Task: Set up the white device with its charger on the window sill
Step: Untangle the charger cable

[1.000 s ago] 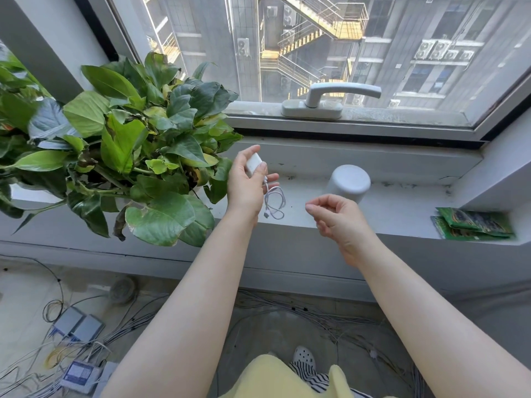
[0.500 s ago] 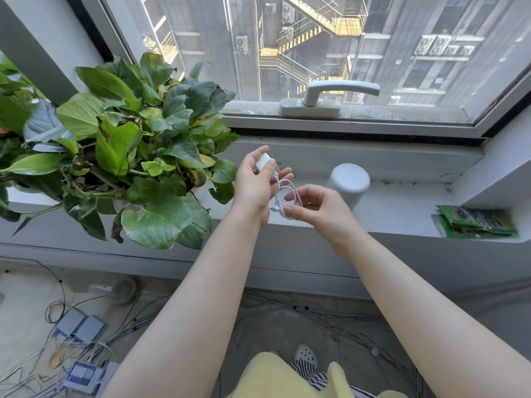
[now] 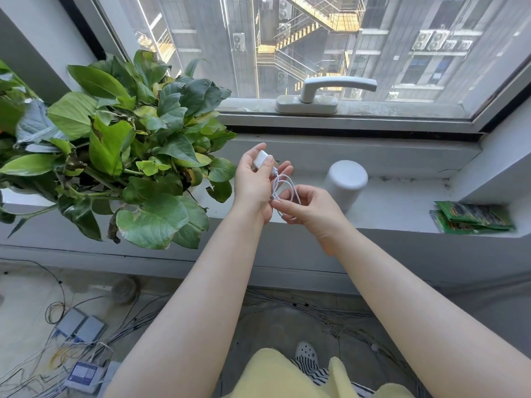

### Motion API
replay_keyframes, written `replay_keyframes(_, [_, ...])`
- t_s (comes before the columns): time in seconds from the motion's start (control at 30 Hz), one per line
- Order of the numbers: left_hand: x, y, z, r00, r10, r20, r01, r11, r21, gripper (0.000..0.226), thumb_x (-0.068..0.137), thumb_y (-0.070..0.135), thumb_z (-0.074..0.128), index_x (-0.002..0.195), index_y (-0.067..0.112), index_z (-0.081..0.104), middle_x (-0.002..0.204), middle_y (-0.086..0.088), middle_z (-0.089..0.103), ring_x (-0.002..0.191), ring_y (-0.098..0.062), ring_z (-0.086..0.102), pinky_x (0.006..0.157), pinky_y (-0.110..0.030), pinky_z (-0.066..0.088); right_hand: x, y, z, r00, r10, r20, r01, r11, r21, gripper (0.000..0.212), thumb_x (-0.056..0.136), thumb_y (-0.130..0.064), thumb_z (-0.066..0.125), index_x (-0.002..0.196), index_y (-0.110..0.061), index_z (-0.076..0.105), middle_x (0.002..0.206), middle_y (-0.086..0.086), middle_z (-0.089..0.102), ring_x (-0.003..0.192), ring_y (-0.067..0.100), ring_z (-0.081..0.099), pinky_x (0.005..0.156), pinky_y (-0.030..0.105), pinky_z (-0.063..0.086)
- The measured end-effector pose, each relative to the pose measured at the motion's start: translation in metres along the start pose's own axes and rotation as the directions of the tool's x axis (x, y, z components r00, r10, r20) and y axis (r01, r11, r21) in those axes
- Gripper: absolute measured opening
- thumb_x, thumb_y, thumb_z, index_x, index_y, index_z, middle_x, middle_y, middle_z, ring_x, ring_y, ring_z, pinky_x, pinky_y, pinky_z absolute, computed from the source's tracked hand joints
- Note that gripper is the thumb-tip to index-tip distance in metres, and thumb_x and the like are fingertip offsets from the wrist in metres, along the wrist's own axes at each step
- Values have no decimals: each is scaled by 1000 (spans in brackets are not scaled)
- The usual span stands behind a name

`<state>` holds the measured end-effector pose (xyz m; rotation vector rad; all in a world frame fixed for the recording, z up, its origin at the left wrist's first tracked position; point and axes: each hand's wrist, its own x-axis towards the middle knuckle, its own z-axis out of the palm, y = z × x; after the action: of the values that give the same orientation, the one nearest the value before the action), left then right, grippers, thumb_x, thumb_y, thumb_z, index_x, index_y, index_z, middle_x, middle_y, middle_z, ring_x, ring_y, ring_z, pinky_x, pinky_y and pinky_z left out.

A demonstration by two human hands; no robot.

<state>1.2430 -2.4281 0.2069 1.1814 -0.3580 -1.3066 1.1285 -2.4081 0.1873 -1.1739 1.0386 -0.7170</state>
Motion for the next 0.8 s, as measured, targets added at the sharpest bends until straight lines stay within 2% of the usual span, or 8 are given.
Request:
replay_keyframes(0.1, [0, -1, 2, 1000, -3, -1, 3, 1000, -17, 27, 99, 10, 44, 122, 23, 51, 94, -6, 59, 71, -13, 71, 65, -34, 58, 0, 0, 0, 1000, -16, -21, 16, 1000, 17, 9, 81, -14, 71, 78, -11, 64, 66, 0, 59, 54, 8, 52, 61, 19, 45])
replay_keyframes(0.17, [-2, -2, 3, 1000, -2, -5, 2, 1000, -17, 28, 99, 9, 43, 122, 22, 50, 90, -4, 57, 72, -14, 70, 60, -31, 57, 0, 0, 1, 999, -10, -42, 12, 998, 54, 9, 82, -15, 71, 82, -9, 64, 64, -2, 59, 52, 7, 52, 61, 19, 45])
replay_keyframes(0.27, [-4, -6, 5, 1000, 11, -5, -11, 1000, -21, 33, 98, 5, 43, 127, 19, 49, 93, -3, 54, 78, -16, 69, 58, -29, 56, 1, -2, 4, 996, 56, -63, -48, 990, 129, 29, 84, -26, 69, 99, 0, 67, 72, 2, 61, 55, 8, 56, 74, 28, 49])
replay_keyframes(0.33, [-6, -9, 6, 1000, 17, 2, -17, 1000, -26, 34, 98, 4, 43, 127, 19, 49, 96, -3, 53, 82, -18, 68, 62, -32, 55, 2, -5, 5, 993, 99, -72, -87, 984, 155, 34, 84, -31, 68, 101, -1, 66, 73, 3, 61, 55, 8, 59, 77, 32, 49])
replay_keyframes(0.4, [-6, -10, 5, 1000, 23, -1, -23, 999, -40, 32, 98, 4, 43, 124, 21, 50, 96, -3, 53, 83, -18, 67, 65, -32, 55, 2, -7, 5, 991, 124, -49, -114, 979, 170, 28, 84, -30, 69, 97, -6, 65, 71, 2, 60, 54, 8, 59, 74, 30, 48])
replay_keyframes(0.53, [-6, -9, 3, 1000, 25, -6, -26, 995, -100, 29, 98, 4, 43, 118, 22, 50, 94, -4, 52, 83, -19, 67, 65, -27, 58, 1, -12, 4, 988, 147, 43, -153, 966, 209, 23, 83, -25, 70, 96, -8, 63, 78, 3, 60, 57, 8, 57, 59, 18, 47])
replay_keyframes(0.67, [-5, -9, 0, 999, 35, -14, -37, 994, -101, 31, 98, 3, 43, 124, 19, 50, 96, -7, 53, 81, -17, 67, 67, -26, 59, -1, -15, 1, 986, 165, 34, -168, 972, 166, 16, 82, -20, 71, 93, -9, 67, 86, 6, 65, 67, 13, 63, 57, 16, 49])
replay_keyframes(0.8, [0, -7, -6, 999, 39, -3, -39, 990, -132, 28, 97, 3, 44, 119, 18, 52, 106, -12, 51, 79, -18, 69, 70, -27, 61, -1, -13, -2, 980, 197, 33, -200, 967, 159, 12, 83, -16, 69, 91, -10, 65, 87, 6, 69, 68, 12, 68, 58, 16, 48])
